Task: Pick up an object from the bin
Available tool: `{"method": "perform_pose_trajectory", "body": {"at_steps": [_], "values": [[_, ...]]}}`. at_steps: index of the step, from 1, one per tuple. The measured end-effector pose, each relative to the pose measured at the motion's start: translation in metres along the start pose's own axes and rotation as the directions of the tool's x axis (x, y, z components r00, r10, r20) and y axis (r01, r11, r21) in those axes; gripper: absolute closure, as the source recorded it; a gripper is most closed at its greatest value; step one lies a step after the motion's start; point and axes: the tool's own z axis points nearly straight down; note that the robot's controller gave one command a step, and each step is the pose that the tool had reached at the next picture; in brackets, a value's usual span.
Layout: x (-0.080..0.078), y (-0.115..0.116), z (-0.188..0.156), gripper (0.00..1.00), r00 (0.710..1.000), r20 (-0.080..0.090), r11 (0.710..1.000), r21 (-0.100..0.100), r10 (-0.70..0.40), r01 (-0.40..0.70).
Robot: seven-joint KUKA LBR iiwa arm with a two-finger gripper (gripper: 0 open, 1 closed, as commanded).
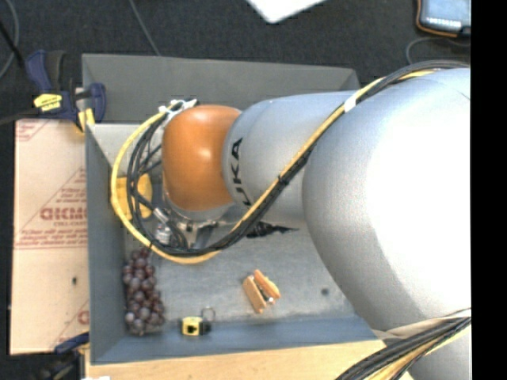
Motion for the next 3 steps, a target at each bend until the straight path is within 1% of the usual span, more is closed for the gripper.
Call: {"method": "perform_pose_trajectory", "body": {"at_steps": [1, 2, 3], "values": [[-0.011, 0.024, -0.017, 1.0, 0.964, 0.007, 0.964, -0.001, -0.265, 0.265], [-0.011, 0.024, -0.017, 1.0, 0.965, 0.007, 0.965, -0.002, -0.264, 0.264], [-0.015, -0.01, -0.065, 1.0, 0.978, 0.002, 0.978, 0.0, -0.211, 0.211]]}}
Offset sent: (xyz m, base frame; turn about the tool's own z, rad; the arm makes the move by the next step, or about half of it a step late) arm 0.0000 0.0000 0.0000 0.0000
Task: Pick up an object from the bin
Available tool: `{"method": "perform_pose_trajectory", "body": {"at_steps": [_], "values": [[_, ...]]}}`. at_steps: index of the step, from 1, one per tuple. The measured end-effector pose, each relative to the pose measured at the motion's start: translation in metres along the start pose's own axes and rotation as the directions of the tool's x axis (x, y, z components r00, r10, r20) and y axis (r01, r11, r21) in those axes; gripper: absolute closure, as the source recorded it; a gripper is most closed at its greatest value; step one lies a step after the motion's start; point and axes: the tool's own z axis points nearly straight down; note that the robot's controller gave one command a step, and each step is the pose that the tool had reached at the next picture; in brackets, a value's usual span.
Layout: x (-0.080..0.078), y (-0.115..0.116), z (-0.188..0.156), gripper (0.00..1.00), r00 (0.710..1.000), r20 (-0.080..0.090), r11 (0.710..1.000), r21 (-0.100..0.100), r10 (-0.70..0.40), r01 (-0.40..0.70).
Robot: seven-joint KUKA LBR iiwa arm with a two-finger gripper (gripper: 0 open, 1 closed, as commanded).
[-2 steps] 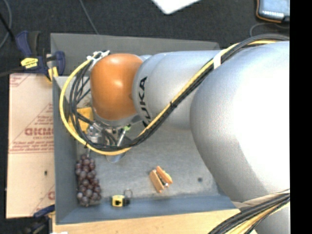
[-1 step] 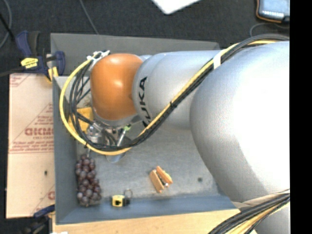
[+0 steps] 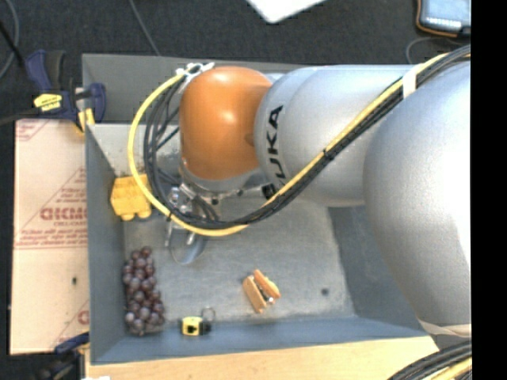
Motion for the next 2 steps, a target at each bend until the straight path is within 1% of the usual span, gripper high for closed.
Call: {"method": "perform_pose_trajectory", "body": {"at_steps": [1, 2], "values": [[-0.024, -0.02, -0.023, 1.0, 0.996, 0.017, 0.996, -0.003, -0.086, 0.086], [-0.05, -0.014, -0.016, 1.0, 0.967, 0.009, 0.967, 0.001, -0.255, 0.255]]}}
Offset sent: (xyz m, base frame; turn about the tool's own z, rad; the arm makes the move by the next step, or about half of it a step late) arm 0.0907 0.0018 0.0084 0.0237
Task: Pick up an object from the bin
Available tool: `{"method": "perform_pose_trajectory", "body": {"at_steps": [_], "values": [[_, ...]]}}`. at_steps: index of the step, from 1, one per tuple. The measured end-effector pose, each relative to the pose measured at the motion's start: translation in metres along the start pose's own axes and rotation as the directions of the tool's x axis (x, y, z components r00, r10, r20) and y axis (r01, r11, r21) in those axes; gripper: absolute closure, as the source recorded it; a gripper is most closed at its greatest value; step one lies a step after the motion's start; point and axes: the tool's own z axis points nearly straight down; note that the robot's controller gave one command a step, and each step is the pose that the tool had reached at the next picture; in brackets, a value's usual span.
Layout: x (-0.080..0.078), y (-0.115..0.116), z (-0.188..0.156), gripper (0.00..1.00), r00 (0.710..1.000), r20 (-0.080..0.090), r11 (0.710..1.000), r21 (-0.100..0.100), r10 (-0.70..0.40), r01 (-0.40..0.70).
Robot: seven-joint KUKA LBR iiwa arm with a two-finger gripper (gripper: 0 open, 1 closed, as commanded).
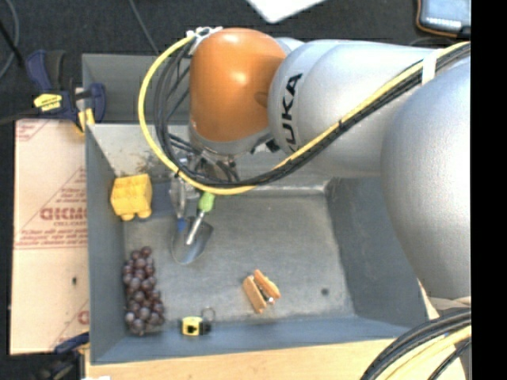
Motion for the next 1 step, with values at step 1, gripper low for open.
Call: {"method": "perform_pose_trajectory", "body": {"at_steps": [1], "values": [[-0.0045, 0.0008, 0.0027, 1.0, 1.0, 0.005, 1.0, -0.002, 0.018, -0.018]]}}
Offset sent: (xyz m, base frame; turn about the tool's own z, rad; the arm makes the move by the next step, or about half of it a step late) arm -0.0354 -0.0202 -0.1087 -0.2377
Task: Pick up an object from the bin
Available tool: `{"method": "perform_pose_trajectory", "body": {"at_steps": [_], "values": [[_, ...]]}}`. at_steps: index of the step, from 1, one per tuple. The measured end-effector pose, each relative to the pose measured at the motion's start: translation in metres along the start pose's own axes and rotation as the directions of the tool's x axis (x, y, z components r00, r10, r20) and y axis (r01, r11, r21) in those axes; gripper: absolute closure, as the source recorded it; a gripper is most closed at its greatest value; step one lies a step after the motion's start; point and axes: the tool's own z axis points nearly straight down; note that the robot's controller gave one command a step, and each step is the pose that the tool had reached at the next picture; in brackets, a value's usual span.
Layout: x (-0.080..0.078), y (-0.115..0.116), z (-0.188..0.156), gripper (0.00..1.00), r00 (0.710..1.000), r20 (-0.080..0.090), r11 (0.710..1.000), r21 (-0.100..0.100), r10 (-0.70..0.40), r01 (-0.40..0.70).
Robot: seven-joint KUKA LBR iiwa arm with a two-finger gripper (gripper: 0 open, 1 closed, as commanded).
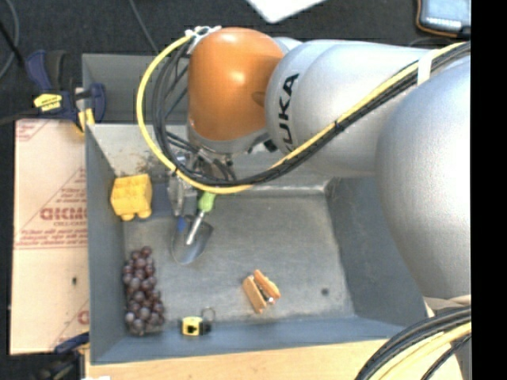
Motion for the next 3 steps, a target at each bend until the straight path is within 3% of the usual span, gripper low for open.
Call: {"method": "perform_pose_trajectory", "body": {"at_steps": [1, 2, 3], "values": [[0.017, -0.005, 0.042, 1.0, 0.998, -0.002, 0.998, 0.0, 0.065, -0.065], [0.031, -0.017, 0.072, 1.0, 0.983, -0.001, 0.983, 0.001, -0.186, 0.186], [0.027, -0.11, 0.101, 0.0, 0.99, 0.0, 0.99, 0.002, 0.141, -0.141]]}}
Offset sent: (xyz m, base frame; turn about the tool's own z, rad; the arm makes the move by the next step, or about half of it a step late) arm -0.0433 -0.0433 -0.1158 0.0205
